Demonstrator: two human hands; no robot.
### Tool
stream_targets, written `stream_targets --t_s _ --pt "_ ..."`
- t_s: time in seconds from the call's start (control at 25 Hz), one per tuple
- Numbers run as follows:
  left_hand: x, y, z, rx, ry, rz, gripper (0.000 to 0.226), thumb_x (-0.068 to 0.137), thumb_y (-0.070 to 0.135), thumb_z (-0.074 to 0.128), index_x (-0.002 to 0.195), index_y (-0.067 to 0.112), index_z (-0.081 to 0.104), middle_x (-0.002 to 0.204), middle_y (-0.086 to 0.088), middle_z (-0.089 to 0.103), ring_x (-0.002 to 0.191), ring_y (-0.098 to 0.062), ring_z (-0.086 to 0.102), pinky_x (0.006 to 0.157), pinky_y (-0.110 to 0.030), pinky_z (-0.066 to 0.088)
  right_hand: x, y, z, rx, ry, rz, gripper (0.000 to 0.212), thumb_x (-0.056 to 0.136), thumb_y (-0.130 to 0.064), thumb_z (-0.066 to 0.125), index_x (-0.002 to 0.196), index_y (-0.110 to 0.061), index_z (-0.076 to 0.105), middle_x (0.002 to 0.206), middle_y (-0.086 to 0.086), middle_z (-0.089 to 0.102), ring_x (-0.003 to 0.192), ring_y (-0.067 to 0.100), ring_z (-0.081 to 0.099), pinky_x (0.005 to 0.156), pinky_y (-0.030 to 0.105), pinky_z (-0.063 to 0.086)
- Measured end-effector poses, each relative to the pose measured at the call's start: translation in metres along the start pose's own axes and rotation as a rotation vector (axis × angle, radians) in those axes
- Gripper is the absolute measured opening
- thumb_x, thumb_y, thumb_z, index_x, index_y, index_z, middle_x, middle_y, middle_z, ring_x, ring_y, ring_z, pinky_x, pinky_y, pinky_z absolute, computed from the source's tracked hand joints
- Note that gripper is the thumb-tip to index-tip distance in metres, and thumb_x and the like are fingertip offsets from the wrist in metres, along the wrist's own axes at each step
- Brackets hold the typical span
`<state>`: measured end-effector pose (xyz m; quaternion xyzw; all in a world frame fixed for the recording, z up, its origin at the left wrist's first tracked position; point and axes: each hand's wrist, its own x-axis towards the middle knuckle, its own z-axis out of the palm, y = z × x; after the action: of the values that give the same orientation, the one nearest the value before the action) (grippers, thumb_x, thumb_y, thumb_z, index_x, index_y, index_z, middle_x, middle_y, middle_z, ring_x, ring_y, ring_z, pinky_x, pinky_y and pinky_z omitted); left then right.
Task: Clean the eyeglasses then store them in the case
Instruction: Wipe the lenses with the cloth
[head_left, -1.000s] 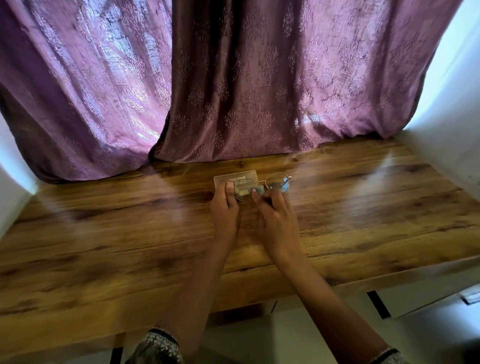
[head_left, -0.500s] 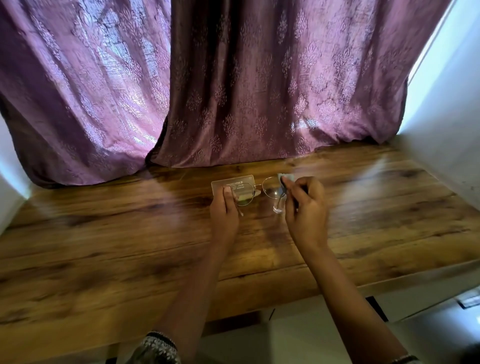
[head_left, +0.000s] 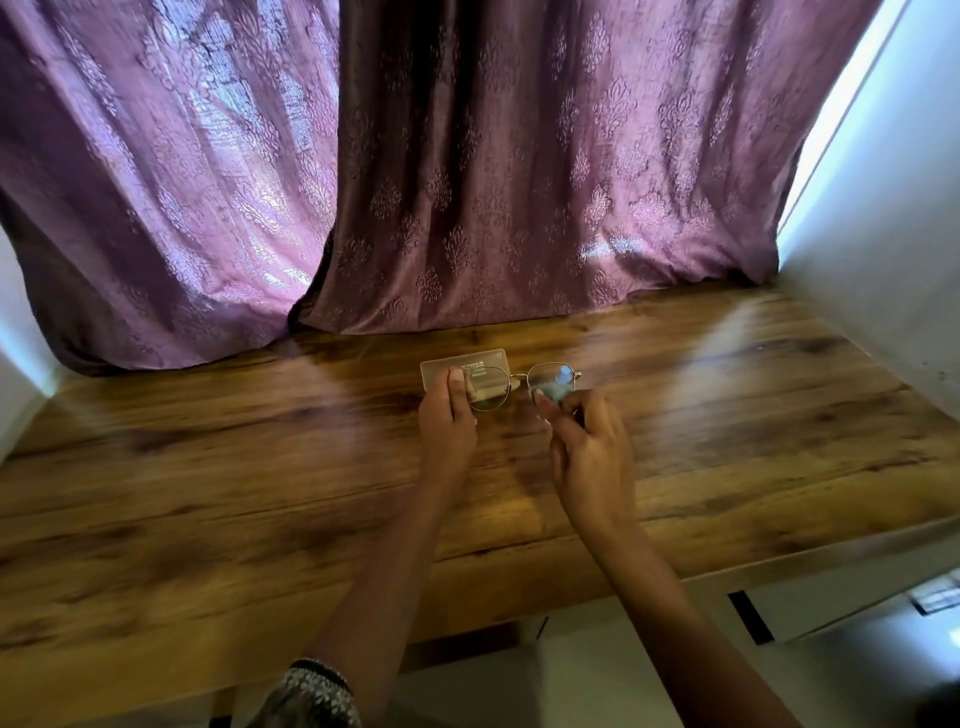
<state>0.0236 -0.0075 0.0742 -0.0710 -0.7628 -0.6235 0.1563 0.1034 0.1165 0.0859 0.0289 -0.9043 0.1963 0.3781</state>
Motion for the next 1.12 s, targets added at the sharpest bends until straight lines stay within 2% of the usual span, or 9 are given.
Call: stream_targets --t_s 0.12,0.2,0.36,0.48,0.6,0.72,0.88,0.96,1.12 --pt "-0.001 0.002 -0.001 0.014 0.004 0.014 0.028 0.100 0.015 0.029 0.077 0.009 0.044 0.070 -0.006 0.046 0.063 -0.015 0.043 0.062 -0.036 0.043 0.011 0.009 -0.003 0.052 0.007 0.080 0.036 0.086 -0.011 0.045 0.116 -0.009 0.064 0.089 0.015 0.056 0.078 0.031 0.056 0.061 0.036 0.050" --pt "-0.002 0.004 -0.001 0.021 0.023 0.017 0.028 0.100 0.016 0.029 0.077 0.009 0.044 0.068 -0.004 0.045 0.062 -0.015 0.042 0.060 -0.039 0.043 0.024 0.007 0.001 0.059 0.013 0.085 0.034 0.086 -0.007 0.049 0.117 -0.005 0.063 0.089 0.014 0.055 0.081 0.030 0.055 0.062 0.038 0.052" --pt "-0.002 0.005 -0.001 0.014 0.063 -0.014 0.027 0.100 0.016 0.029 0.077 0.008 0.042 0.067 -0.002 0.044 0.058 -0.005 0.044 0.059 -0.026 0.040 0.012 -0.007 0.015 0.006 -0.033 -0.033 0.034 0.082 0.000 0.062 0.115 -0.008 0.064 0.092 0.011 0.058 0.079 0.023 0.054 0.061 0.031 0.050" --pt "0.001 0.008 -0.003 0.017 0.086 -0.013 0.026 0.100 0.016 0.029 0.078 0.009 0.041 0.066 0.006 0.042 0.057 -0.003 0.044 0.054 -0.008 0.036 -0.011 0.006 0.010 0.100 -0.042 0.019 0.032 0.091 -0.019 0.047 0.118 -0.012 0.063 0.093 0.005 0.054 0.086 0.011 0.045 0.067 0.028 0.048" --pt "0.004 0.006 -0.006 0.047 0.090 0.013 0.026 0.100 0.016 0.030 0.078 0.009 0.042 0.067 0.005 0.042 0.059 -0.006 0.039 0.056 -0.010 0.034 -0.005 0.026 0.001 0.117 0.087 0.085 0.037 0.090 -0.017 0.041 0.119 -0.009 0.063 0.092 0.011 0.054 0.084 0.021 0.051 0.069 0.030 0.048" --pt "0.000 0.003 -0.006 0.053 0.070 0.022 0.026 0.100 0.014 0.030 0.080 0.008 0.044 0.069 -0.002 0.045 0.061 -0.010 0.041 0.058 -0.011 0.035 0.015 0.025 -0.001 0.169 0.167 0.108 0.037 0.088 -0.009 0.044 0.119 -0.011 0.062 0.093 0.011 0.053 0.085 0.018 0.050 0.073 0.029 0.048" --pt "-0.006 0.004 -0.003 0.064 0.075 0.038 0.025 0.099 0.015 0.030 0.080 0.007 0.045 0.066 0.003 0.045 0.059 -0.009 0.042 0.054 -0.011 0.036 0.031 0.004 0.008 0.187 0.088 0.046 0.031 0.087 -0.001 0.052 0.114 -0.007 0.065 0.086 0.013 0.053 0.080 0.026 0.054 0.068 0.040 0.052" --pt "-0.006 0.005 -0.002 0.056 0.078 0.029 0.026 0.099 0.017 0.030 0.080 0.007 0.044 0.067 0.000 0.045 0.058 -0.010 0.042 0.054 -0.012 0.035 0.025 -0.004 0.014 0.094 0.049 -0.006 0.029 0.086 -0.002 0.055 0.113 -0.007 0.066 0.085 0.011 0.055 0.077 0.026 0.054 0.062 0.036 0.052" --pt "-0.005 0.003 -0.004 0.055 0.071 0.014 0.026 0.100 0.017 0.029 0.080 0.008 0.043 0.066 0.005 0.043 0.060 -0.008 0.040 0.056 -0.012 0.035 -0.001 0.006 0.010 0.077 0.011 -0.020 0.035 0.090 -0.014 0.042 0.118 -0.007 0.063 0.088 0.011 0.057 0.079 0.024 0.055 0.071 0.024 0.044"
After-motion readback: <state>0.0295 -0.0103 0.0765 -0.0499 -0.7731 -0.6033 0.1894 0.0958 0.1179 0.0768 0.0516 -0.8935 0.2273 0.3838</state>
